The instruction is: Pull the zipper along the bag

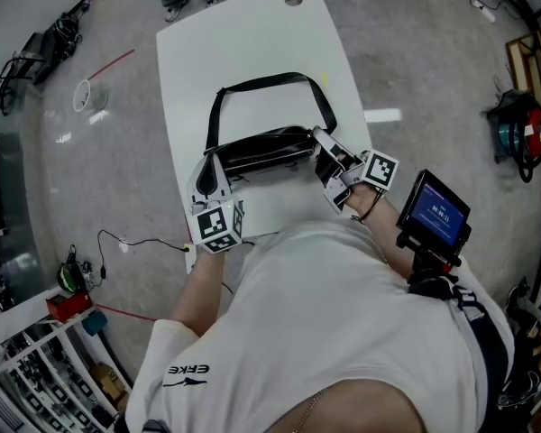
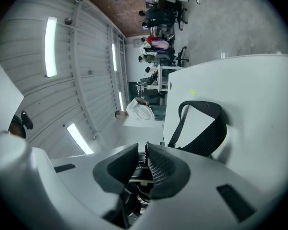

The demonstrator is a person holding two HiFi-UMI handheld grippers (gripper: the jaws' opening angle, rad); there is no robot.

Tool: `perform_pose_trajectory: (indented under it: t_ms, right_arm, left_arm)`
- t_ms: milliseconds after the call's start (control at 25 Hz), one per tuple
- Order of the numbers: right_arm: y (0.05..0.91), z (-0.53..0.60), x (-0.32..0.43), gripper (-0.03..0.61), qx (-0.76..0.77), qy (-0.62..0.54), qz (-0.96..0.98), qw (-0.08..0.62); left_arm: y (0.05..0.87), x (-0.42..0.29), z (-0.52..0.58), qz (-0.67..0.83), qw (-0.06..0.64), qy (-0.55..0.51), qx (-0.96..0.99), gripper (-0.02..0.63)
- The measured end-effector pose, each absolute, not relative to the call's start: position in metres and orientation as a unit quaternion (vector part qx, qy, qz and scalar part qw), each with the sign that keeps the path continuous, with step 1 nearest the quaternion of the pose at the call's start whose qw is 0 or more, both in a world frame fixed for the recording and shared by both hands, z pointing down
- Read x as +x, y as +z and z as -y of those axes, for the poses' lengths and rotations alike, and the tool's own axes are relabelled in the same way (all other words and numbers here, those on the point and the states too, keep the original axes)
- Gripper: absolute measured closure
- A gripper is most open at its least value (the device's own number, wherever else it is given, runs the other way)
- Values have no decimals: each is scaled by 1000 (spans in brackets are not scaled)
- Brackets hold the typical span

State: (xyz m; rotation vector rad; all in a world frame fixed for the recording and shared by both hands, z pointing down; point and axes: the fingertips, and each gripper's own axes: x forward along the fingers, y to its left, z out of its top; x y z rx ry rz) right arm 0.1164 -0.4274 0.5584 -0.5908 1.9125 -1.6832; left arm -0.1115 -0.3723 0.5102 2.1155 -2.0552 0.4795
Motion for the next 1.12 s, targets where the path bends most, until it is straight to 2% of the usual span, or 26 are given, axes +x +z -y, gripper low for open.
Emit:
perform_pose_trajectory:
  t_ms: [320, 600, 880, 1120]
  right_arm:
    - [571, 437, 125, 561, -247, -619, -707, 235]
    - [551, 431, 114, 565, -240, -569, -760, 204]
    - [547, 421, 109, 565, -279, -469, -830, 117]
    - [548, 424, 115, 566, -309, -471, -817, 125]
  left_arm:
    - [511, -106, 367, 684, 71, 163, 707, 611]
    - [510, -110, 366, 689, 68, 162, 703, 611]
    - [508, -114, 368, 689, 58, 160, 704, 611]
    - [511, -106, 369, 680, 47, 165, 712, 611]
